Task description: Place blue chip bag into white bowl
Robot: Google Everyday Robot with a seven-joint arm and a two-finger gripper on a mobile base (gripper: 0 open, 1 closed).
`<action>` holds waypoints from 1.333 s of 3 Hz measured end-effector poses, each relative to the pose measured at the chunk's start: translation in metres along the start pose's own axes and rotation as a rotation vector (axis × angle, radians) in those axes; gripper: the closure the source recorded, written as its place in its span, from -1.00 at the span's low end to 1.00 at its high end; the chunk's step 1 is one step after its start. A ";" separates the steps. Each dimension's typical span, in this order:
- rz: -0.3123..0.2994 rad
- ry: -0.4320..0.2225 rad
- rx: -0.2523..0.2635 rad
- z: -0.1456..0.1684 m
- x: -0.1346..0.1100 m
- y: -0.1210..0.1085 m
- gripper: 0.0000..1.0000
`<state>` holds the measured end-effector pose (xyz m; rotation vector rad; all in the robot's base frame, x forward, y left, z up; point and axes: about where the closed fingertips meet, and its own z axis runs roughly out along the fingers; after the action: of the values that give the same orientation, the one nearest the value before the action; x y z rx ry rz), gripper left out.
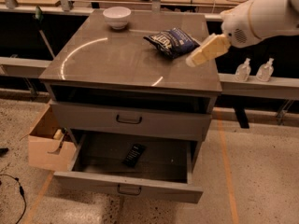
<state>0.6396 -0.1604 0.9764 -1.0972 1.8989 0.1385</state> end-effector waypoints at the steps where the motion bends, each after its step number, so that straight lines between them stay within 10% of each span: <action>1: 0.066 -0.035 0.054 0.011 -0.011 -0.013 -1.00; 4: 0.027 -0.097 0.113 0.071 -0.009 -0.038 -1.00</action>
Offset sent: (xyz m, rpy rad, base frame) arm 0.0205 0.0063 0.0012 0.0488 -0.0180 -0.0629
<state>0.7157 -0.1430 0.9542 -0.9725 1.8125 0.0963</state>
